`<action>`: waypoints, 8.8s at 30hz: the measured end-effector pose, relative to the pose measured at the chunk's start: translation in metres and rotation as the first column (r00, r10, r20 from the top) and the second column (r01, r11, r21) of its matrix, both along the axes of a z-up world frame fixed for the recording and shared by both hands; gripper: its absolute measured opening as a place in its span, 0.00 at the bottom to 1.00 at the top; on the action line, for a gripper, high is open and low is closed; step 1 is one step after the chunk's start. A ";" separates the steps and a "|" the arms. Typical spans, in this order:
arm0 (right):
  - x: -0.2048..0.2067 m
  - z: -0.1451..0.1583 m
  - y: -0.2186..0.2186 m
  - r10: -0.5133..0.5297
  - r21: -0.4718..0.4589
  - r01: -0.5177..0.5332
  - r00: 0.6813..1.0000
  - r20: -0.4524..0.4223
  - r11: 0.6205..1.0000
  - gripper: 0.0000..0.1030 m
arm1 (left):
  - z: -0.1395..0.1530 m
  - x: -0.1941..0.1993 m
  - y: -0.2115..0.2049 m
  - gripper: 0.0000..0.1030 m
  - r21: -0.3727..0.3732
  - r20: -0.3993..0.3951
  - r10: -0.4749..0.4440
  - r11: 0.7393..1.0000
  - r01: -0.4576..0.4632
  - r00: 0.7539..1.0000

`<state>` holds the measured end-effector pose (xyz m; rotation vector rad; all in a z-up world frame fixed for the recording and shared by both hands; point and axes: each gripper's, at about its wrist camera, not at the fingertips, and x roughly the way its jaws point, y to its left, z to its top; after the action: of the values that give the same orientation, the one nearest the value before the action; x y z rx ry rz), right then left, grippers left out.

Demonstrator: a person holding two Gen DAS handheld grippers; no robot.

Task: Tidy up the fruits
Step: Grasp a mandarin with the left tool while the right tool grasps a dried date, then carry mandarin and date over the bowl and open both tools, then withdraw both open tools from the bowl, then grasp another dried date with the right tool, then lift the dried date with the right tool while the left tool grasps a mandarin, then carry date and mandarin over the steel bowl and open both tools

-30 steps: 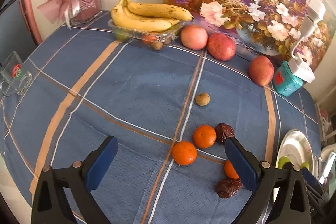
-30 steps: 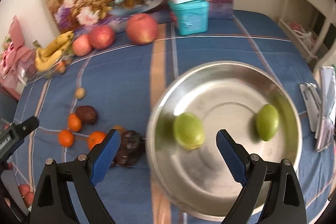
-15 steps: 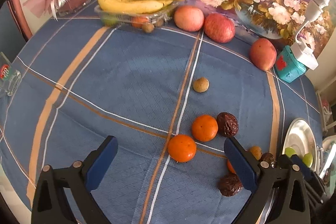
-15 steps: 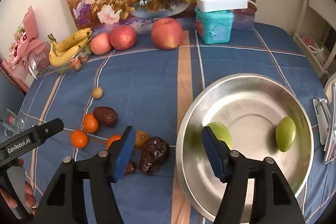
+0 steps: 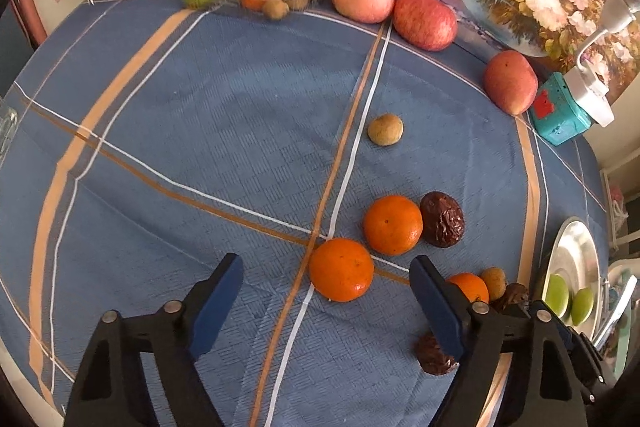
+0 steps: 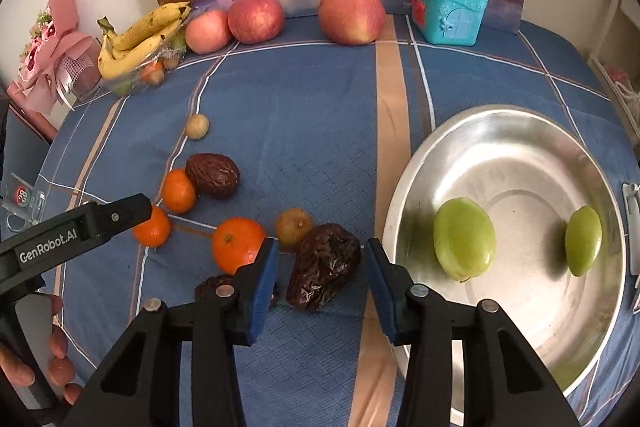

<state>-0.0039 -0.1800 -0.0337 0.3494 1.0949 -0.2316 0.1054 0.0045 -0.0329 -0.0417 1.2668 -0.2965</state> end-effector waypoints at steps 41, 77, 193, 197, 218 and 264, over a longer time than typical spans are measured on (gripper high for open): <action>-0.009 0.035 0.027 -0.020 -0.074 0.017 0.999 -0.031 0.997 0.37 | 0.024 -0.009 0.022 0.36 -0.170 0.022 0.041 0.985 -0.037 0.999; -0.073 0.048 -0.102 -0.334 -0.024 0.335 0.942 0.026 0.942 0.37 | 0.066 -0.107 -0.119 0.36 -0.164 0.144 -0.392 0.896 0.412 0.909; 0.027 -0.020 0.074 0.174 0.007 -0.175 0.976 -0.130 0.985 0.69 | 0.005 0.008 0.013 1.00 0.186 0.033 -0.011 0.983 0.004 0.999; 0.028 -0.019 0.077 0.184 0.001 -0.185 0.974 -0.130 0.983 0.57 | 0.007 0.006 0.012 1.00 0.179 0.037 -0.008 0.984 0.001 0.999; -0.012 0.058 -0.030 -0.151 0.036 0.150 0.988 0.041 0.988 0.57 | 0.024 -0.006 -0.029 1.00 -0.060 0.047 -0.029 0.998 0.031 0.999; -0.078 0.034 -0.128 -0.467 0.245 0.449 0.884 0.017 0.859 0.57 | 0.039 -0.086 -0.122 0.39 -0.211 0.030 -0.323 0.923 0.322 0.946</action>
<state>-0.0817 -0.3085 -0.0001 0.8304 0.9520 -0.5108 0.0193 -0.1173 0.0060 -0.0170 1.2408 -0.7183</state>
